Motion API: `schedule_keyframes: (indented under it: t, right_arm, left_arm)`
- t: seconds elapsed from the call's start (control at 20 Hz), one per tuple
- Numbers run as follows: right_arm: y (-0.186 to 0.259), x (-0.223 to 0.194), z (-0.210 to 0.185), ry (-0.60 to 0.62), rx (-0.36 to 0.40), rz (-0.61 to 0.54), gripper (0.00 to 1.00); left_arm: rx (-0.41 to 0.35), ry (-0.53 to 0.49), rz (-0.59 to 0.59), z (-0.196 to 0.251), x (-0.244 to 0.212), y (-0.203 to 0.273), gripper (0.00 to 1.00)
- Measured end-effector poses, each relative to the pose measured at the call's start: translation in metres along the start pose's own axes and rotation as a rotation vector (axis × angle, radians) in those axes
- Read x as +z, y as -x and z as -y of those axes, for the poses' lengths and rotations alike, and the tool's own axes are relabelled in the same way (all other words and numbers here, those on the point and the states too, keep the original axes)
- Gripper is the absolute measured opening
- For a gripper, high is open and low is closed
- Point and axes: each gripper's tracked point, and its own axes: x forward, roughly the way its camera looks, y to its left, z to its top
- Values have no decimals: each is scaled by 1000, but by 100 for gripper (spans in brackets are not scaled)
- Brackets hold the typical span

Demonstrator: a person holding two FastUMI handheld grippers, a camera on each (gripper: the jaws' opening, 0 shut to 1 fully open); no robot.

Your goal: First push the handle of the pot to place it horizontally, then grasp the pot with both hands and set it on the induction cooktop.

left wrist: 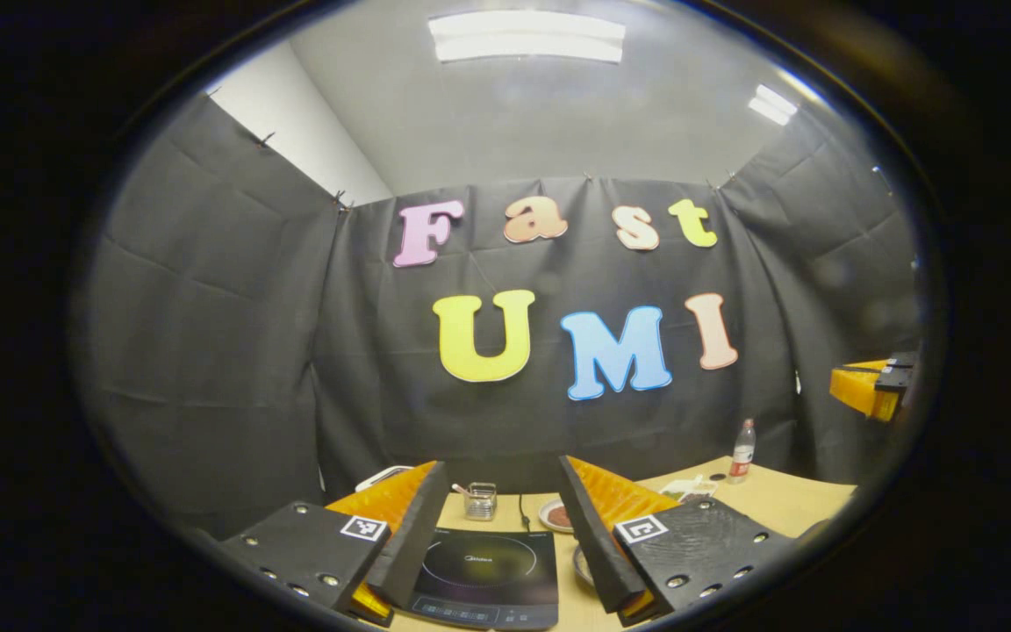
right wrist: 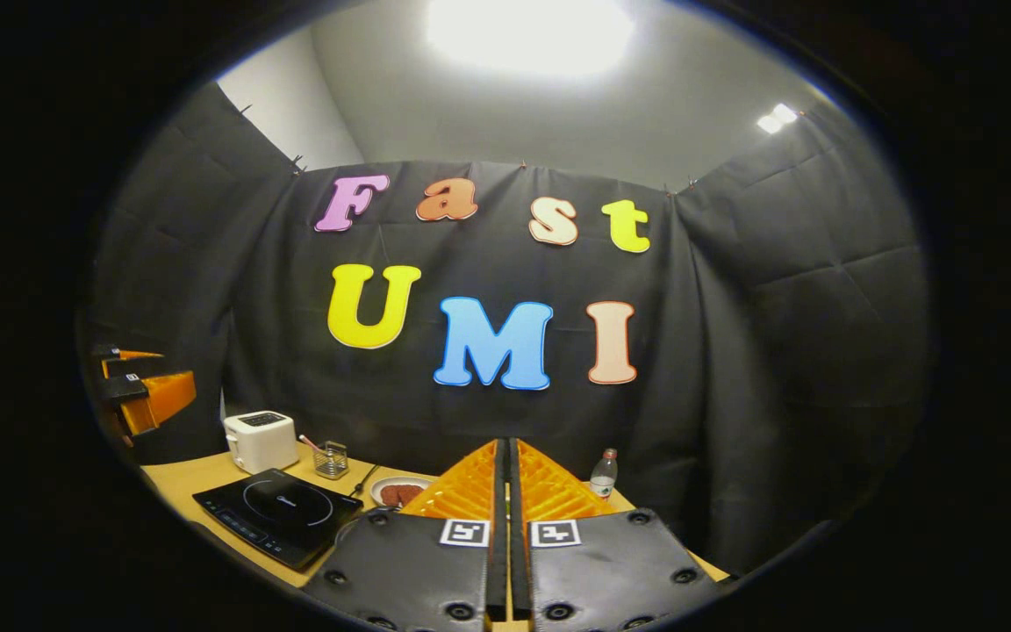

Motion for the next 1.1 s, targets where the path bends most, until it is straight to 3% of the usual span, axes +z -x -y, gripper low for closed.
schedule_keyframes:
  t: [0.55, 0.8, 1.05, 1.1]
  right_arm:
    - [-7, -116, -63, -20, 315, -331, 2]
    - [-3, -169, -76, 9, 400, -463, 0]
    - [2, -216, -91, 69, 496, -579, 5]
    - [3, -228, -95, 75, 513, -611, 2]
  left_arm:
    - [83, -31, -19, -14, -3, 2, 76]
    - [128, -44, -35, -19, -6, 7, 76]
    - [178, -46, -68, -29, -16, 7, 76]
    - [186, -51, -71, -30, -16, 6, 76]
